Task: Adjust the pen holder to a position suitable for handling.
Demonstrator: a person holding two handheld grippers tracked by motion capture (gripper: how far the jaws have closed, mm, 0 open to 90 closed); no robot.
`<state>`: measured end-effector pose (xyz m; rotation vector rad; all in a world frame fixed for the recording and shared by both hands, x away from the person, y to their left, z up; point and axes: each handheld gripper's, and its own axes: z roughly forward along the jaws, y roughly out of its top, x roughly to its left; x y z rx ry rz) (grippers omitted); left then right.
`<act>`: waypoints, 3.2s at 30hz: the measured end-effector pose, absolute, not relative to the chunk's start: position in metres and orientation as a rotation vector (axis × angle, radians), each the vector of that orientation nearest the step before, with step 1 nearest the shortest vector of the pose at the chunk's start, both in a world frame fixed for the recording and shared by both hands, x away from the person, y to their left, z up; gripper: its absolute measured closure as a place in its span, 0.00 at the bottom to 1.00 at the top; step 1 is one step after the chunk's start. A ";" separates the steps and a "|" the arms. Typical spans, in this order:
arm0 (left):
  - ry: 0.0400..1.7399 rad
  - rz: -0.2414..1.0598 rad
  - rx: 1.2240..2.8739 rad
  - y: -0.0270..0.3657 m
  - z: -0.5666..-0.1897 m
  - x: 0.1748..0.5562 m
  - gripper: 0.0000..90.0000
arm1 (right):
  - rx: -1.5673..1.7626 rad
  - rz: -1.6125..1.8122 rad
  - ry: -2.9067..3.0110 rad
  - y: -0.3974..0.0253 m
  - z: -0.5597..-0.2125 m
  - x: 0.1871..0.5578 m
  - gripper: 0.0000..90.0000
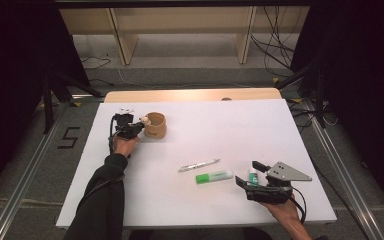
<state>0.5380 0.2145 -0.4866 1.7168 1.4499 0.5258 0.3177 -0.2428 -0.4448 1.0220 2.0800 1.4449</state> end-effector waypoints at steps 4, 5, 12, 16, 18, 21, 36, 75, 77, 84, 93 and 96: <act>1.454 0.528 1.706 0.214 -0.487 0.538 0.99 | 1.020 1.439 2.087 -0.242 -0.445 0.318 0.23; 1.454 0.531 1.709 0.214 -0.487 0.538 0.99 | 1.018 1.440 2.086 -0.242 -0.445 0.318 0.23; 1.465 0.537 1.708 0.212 -0.487 0.539 0.99 | 1.020 1.441 2.089 -0.241 -0.446 0.318 0.23; 1.454 0.554 1.728 0.211 -0.486 0.538 0.99 | 1.021 1.439 2.091 -0.240 -0.446 0.319 0.23; 1.455 0.549 1.726 0.212 -0.487 0.539 0.99 | 1.019 1.439 2.092 -0.240 -0.446 0.319 0.23; 1.436 0.531 1.728 0.208 -0.487 0.538 0.99 | 1.014 1.438 2.097 -0.240 -0.446 0.319 0.23; 1.374 0.497 1.802 0.170 -0.488 0.537 0.99 | 1.014 1.438 2.096 -0.240 -0.445 0.319 0.23; 1.231 0.434 1.920 0.093 -0.484 0.533 0.99 | 1.008 1.441 2.089 -0.241 -0.444 0.318 0.23; 1.221 0.429 1.924 0.094 -0.484 0.533 0.99 | 1.013 1.440 2.089 -0.241 -0.444 0.318 0.23; 1.243 0.436 1.901 0.114 -0.478 0.526 0.89 | 1.014 1.440 2.082 -0.243 -0.444 0.317 0.23; 1.148 0.351 1.975 0.125 -0.454 0.497 0.63 | 1.013 1.433 2.083 -0.242 -0.444 0.317 0.23; 1.126 0.335 2.035 0.124 -0.449 0.488 0.53 | 1.012 1.434 2.081 -0.241 -0.444 0.317 0.23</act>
